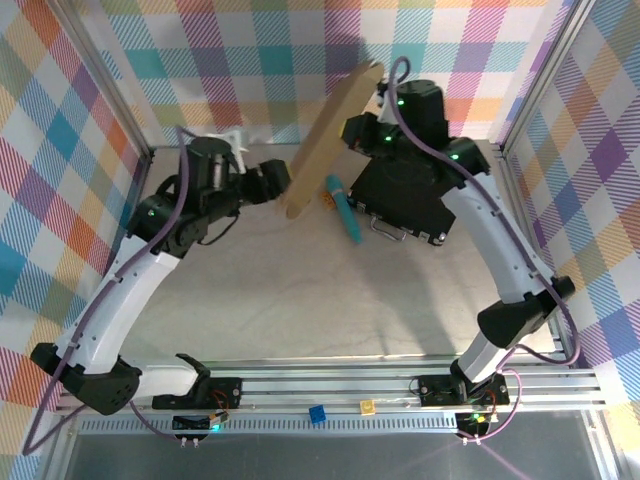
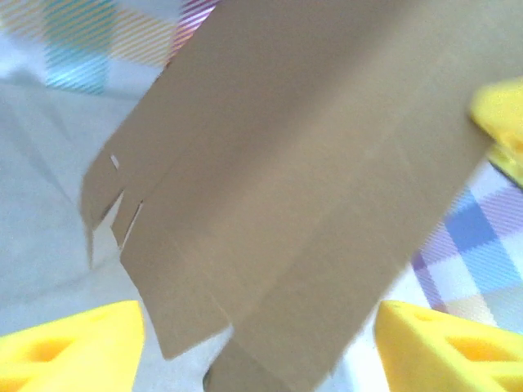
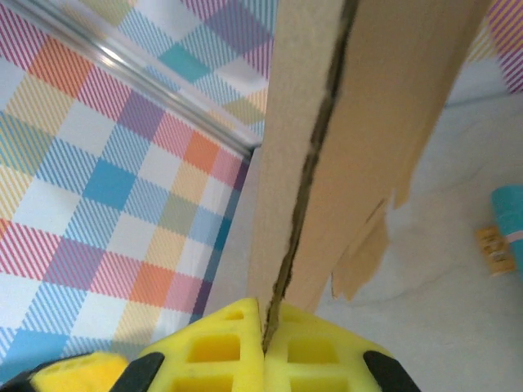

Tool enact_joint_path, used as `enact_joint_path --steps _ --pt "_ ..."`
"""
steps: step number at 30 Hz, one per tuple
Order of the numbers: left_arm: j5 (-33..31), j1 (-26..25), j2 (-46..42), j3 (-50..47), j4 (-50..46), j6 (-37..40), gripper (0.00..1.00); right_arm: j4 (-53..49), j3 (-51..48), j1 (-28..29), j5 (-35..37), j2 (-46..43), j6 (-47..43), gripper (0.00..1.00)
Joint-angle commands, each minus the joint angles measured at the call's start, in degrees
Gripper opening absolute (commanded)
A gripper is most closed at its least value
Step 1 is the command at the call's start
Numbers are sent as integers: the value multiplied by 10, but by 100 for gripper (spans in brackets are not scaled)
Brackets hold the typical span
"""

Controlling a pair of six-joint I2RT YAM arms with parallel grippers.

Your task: Fold the paper box

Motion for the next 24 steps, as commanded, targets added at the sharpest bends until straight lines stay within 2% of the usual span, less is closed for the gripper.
enact_joint_path --steps 1,5,9,17,22,24 --pt "-112 -98 -11 -2 95 193 81 -37 38 -16 24 -26 -60 0" --pt "-245 -212 22 -2 173 383 85 -65 53 -21 26 -33 -69 0" --pt "-371 -268 95 22 222 516 91 -72 55 -23 24 -43 -61 0" --pt "-542 -267 232 106 367 651 98 -85 56 -23 6 -58 -53 0" --pt "-580 -263 250 131 399 679 98 -93 56 -24 7 -65 -59 0" --pt "-570 -263 236 128 368 654 98 -95 55 -26 6 -67 -60 0"
